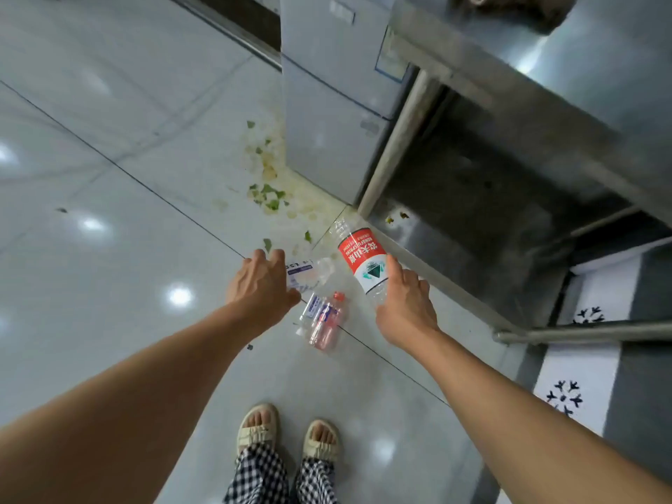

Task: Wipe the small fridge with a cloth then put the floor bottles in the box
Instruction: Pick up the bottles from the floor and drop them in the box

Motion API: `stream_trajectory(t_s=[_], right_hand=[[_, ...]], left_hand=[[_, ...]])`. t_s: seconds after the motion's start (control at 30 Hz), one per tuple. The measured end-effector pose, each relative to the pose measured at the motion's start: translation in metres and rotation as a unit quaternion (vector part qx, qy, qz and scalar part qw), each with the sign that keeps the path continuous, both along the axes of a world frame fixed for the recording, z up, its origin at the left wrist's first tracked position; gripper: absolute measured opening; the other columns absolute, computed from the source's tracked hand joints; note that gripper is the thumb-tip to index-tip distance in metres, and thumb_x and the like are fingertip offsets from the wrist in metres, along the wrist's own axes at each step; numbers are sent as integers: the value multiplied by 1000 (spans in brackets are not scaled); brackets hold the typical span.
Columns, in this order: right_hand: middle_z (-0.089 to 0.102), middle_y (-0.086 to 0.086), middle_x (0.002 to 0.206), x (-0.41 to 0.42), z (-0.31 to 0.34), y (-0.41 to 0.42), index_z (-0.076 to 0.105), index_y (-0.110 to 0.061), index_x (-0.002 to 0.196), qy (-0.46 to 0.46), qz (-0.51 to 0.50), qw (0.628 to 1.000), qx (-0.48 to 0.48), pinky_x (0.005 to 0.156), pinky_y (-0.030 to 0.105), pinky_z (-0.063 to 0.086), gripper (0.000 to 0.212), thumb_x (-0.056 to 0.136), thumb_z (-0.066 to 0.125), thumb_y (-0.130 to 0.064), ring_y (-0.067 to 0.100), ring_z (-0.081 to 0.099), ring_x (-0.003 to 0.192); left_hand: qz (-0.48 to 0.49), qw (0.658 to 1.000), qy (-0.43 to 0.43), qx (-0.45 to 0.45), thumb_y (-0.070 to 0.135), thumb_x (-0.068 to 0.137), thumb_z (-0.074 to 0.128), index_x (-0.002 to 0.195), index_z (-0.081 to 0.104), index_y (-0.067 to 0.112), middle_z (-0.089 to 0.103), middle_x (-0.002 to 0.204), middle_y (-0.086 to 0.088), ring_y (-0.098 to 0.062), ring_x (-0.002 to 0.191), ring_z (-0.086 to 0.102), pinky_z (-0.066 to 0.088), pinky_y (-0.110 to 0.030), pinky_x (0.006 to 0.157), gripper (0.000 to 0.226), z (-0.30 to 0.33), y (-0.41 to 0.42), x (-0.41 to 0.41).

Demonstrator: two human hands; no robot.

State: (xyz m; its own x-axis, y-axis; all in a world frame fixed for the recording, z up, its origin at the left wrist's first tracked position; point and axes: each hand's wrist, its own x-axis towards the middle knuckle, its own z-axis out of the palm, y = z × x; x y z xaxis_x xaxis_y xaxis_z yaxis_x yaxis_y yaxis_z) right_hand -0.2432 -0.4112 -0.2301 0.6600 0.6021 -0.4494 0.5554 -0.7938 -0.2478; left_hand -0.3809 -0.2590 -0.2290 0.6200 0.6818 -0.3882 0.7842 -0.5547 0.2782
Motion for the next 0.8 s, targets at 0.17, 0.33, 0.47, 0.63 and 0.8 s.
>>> stream_trajectory(t_s=[0.17,0.33,0.47,0.63,0.8], right_hand=[[30,10,147,-7,93,-23,4,-26,147,-16,-7,1000,4,101,40,41,89,86,67,-25,27,31,131],[30,11,147,-10,166,-44,4,-23,148,-26,-11,1000,11,103,41,39,87,87,66,-20,29,30,131],[34,13,143,-15,210,-58,7,-22,148,-53,-24,997,42,102,41,41,82,88,63,-23,30,33,129],[35,12,140,-24,249,-73,7,-23,148,-86,-35,994,55,101,38,40,84,86,65,-20,28,35,122],[36,11,139,-30,281,-82,7,-23,147,-123,-81,987,58,94,37,41,84,86,65,-23,28,37,120]], left_hand=[[-43,998,-33,30,35,81,64,130,39,12,47,115,-11,-22,98,46,42,-28,73,60,88,-17,-12],[-85,993,-44,62,37,78,68,131,39,13,48,117,-9,-21,101,46,43,-28,75,65,161,-29,-21],[-120,986,-59,104,39,72,71,127,45,16,52,113,-8,-23,103,48,43,-31,77,65,212,-29,-21],[-179,973,-65,132,41,72,69,128,43,18,51,114,-8,-27,108,47,46,-36,84,66,256,-27,-13],[-259,951,-71,154,41,70,69,126,44,20,52,116,-5,-25,112,48,48,-37,85,65,286,-18,2]])
